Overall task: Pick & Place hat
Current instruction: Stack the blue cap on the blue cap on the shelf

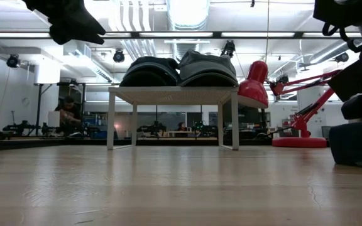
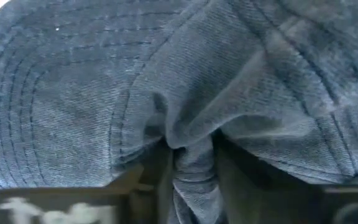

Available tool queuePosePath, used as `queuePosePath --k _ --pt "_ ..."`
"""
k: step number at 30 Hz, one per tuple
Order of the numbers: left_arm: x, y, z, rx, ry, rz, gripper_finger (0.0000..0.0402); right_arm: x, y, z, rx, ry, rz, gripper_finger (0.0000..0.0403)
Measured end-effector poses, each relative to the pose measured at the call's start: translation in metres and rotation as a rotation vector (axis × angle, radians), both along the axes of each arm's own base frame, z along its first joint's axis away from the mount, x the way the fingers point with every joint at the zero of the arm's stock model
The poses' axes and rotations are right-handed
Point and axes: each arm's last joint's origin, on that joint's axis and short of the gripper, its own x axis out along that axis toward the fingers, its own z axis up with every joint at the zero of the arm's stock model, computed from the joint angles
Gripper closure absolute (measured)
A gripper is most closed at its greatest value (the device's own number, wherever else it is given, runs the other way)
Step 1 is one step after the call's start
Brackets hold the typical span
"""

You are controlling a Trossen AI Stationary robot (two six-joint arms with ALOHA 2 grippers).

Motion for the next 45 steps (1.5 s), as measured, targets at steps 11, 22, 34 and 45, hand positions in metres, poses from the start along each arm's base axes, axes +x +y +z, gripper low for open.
queuePosePath --k 11,22,34,45 --pt "0.000 0.000 0.000 -0.012 -0.005 0.006 0.0236 0.007 0.002 0.024 0.026 -0.113 0.007 0.0383" --pt "0.000 0.000 0.000 -0.010 0.000 0.005 0.0236 0.036 0.015 0.120 0.176 -0.437 0.050 0.0383" --pt "-0.002 0.000 -0.005 -0.026 0.051 0.009 0.0236 0.051 0.000 0.217 0.019 -0.694 0.084 0.0384" --pt "-0.002 0.000 -0.005 -0.093 0.023 0.038 0.0236 0.054 -0.047 0.277 -0.215 -0.851 0.074 0.0385"
